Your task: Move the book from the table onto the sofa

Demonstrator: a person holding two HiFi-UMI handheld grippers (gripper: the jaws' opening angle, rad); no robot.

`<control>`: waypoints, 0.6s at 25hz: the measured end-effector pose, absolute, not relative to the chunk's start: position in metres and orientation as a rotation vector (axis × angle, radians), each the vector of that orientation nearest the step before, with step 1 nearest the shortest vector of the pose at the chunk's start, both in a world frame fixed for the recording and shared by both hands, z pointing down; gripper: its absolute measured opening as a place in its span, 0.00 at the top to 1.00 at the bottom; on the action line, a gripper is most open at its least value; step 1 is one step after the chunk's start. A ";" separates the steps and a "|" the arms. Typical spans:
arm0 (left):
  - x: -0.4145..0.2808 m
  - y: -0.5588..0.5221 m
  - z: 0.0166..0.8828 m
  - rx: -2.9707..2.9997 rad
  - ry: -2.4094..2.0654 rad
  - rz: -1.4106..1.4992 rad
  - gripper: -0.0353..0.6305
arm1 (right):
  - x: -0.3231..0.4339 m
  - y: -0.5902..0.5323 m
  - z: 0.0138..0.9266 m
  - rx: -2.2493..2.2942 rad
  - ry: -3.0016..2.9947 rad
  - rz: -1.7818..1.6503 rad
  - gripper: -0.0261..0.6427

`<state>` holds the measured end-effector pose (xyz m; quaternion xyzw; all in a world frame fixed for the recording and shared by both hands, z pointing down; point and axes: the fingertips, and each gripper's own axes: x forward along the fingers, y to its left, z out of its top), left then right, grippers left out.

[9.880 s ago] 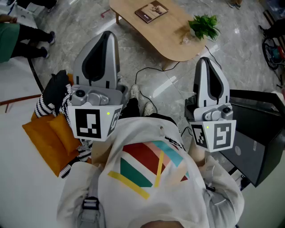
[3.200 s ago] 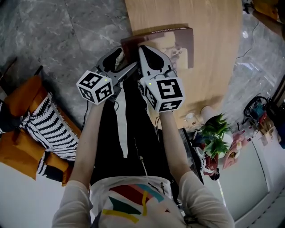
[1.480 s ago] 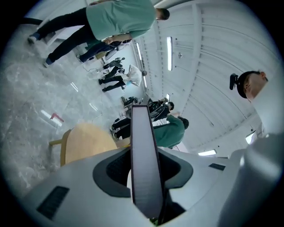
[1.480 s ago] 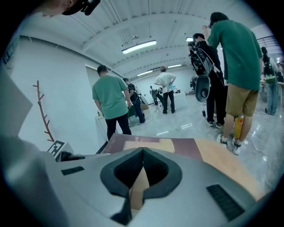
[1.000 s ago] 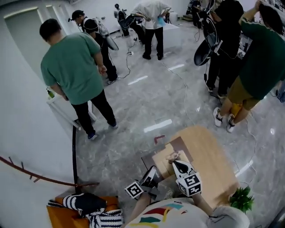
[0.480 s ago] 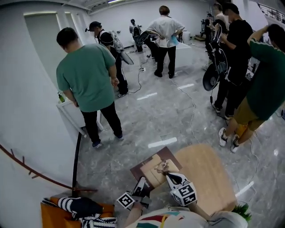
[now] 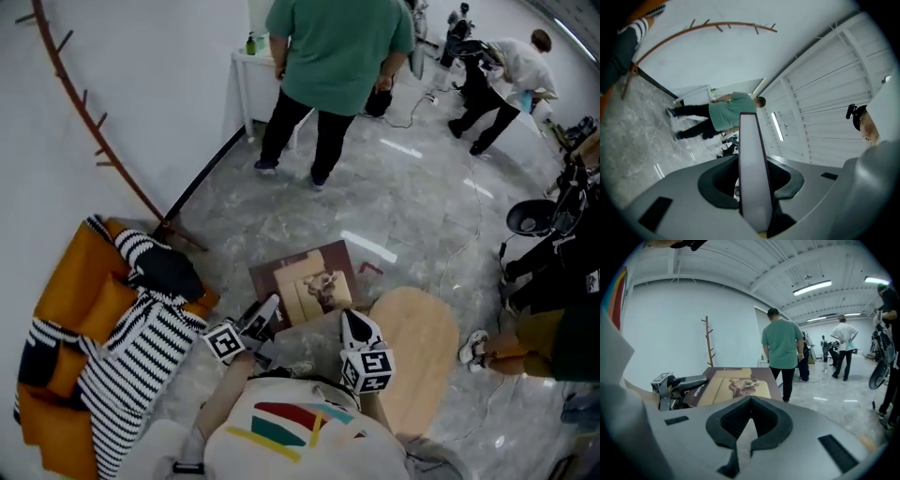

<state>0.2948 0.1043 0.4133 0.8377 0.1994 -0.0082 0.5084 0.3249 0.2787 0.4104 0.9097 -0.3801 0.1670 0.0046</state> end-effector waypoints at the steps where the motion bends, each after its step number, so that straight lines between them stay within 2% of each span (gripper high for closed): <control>1: 0.286 0.088 0.411 2.032 0.431 -0.056 0.72 | 0.325 0.263 0.408 2.819 -1.250 0.507 0.94; 7: 0.200 0.007 0.425 2.008 0.060 -0.237 0.72 | 0.293 0.171 0.423 2.568 -1.628 0.481 0.94; 11: 0.142 -0.036 0.441 2.060 -0.120 -0.130 0.72 | 0.264 0.119 0.425 2.486 -1.748 0.550 0.94; 15: 0.102 -0.083 0.436 2.044 -0.277 -0.207 0.72 | 0.232 0.096 0.426 2.451 -1.803 0.650 0.94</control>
